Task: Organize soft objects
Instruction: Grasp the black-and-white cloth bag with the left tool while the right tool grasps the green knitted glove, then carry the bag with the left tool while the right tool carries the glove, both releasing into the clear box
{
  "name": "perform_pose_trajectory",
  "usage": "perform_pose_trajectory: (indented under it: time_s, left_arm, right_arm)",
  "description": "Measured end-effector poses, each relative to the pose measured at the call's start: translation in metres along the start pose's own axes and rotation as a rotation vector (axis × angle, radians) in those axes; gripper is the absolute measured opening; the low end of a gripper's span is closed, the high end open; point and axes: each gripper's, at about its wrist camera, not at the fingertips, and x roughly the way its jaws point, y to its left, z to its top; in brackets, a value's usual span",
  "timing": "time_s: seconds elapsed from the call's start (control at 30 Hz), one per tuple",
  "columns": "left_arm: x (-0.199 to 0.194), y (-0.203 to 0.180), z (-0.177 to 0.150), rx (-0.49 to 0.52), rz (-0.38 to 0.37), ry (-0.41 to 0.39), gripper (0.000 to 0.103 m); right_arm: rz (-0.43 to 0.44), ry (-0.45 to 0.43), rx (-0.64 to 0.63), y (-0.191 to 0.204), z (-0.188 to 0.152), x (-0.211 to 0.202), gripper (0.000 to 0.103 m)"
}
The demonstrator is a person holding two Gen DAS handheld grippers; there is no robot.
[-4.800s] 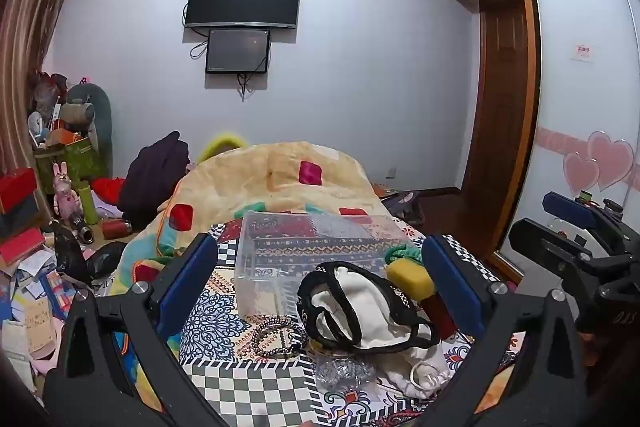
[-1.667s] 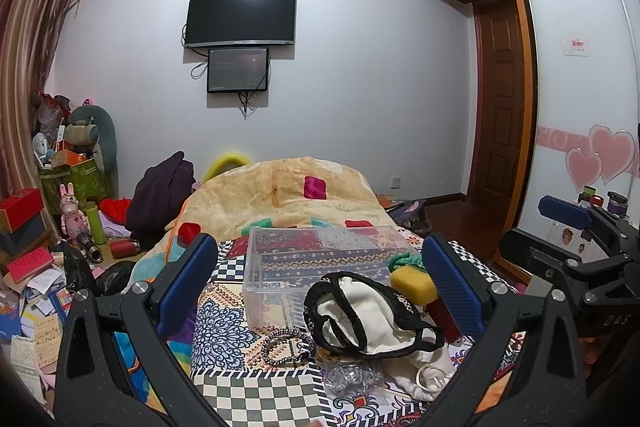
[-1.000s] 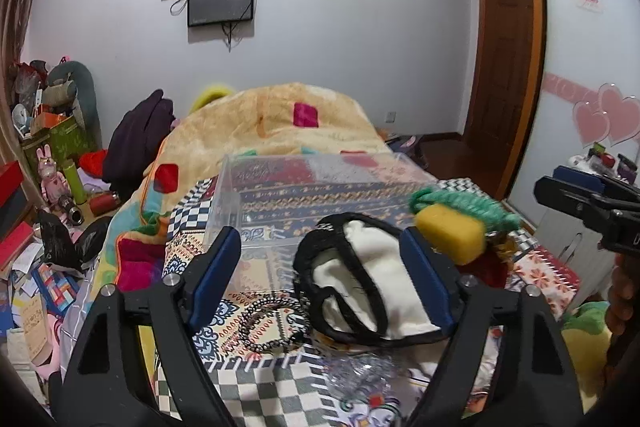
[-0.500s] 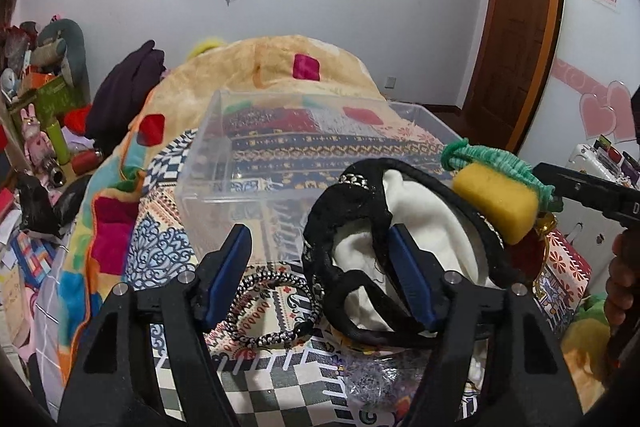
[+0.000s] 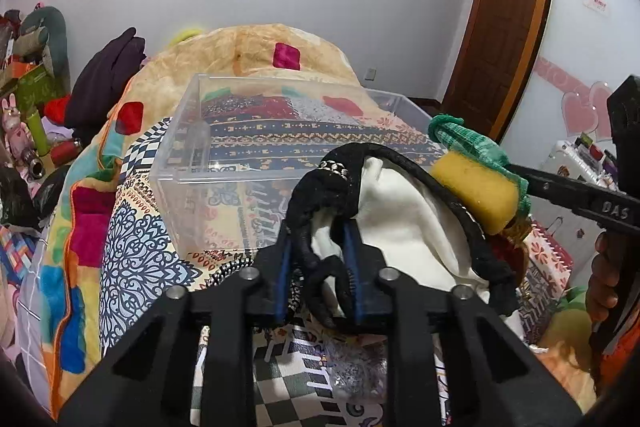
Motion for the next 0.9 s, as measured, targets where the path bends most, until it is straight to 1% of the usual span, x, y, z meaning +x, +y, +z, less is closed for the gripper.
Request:
perform_pose_trajectory:
  time_s: [0.07,0.1,0.13,0.27,0.43,0.6,0.77,0.9]
  left_arm:
    - [-0.004,0.004,0.001,-0.021,-0.014,-0.005,0.016]
    - [-0.008,0.004,0.001,-0.026,-0.016,-0.01,0.015]
    - [-0.01,0.004,0.002,-0.028,-0.015,-0.016,0.014]
    - [-0.023,0.0,0.006,-0.023,-0.015,-0.042,0.013]
    - [-0.046,-0.007,0.017,0.006,0.003,-0.108,0.013]
    - [-0.068,-0.007,0.032,0.009,0.011,-0.174,0.013]
    - [-0.076,-0.003,0.049,0.008,0.039,-0.224,0.012]
    - [-0.075,0.005,0.067,-0.016,0.052,-0.268,0.012]
  right_arm:
    - [0.005,-0.004,0.001,0.0,0.0,-0.001,0.018]
    - [0.011,-0.009,0.001,0.0,0.0,-0.002,0.013]
    - [0.017,-0.008,0.0,0.001,0.001,-0.003,0.009]
    - [0.013,-0.035,-0.021,0.009,0.001,-0.01,0.009]
    - [0.014,-0.092,-0.055,0.02,0.007,-0.026,0.008]
    - [0.016,-0.142,-0.072,0.026,0.018,-0.036,0.008]
    - [0.011,-0.157,-0.072,0.027,0.029,-0.031,0.008]
    - [0.001,-0.163,-0.07,0.027,0.037,-0.024,0.008]
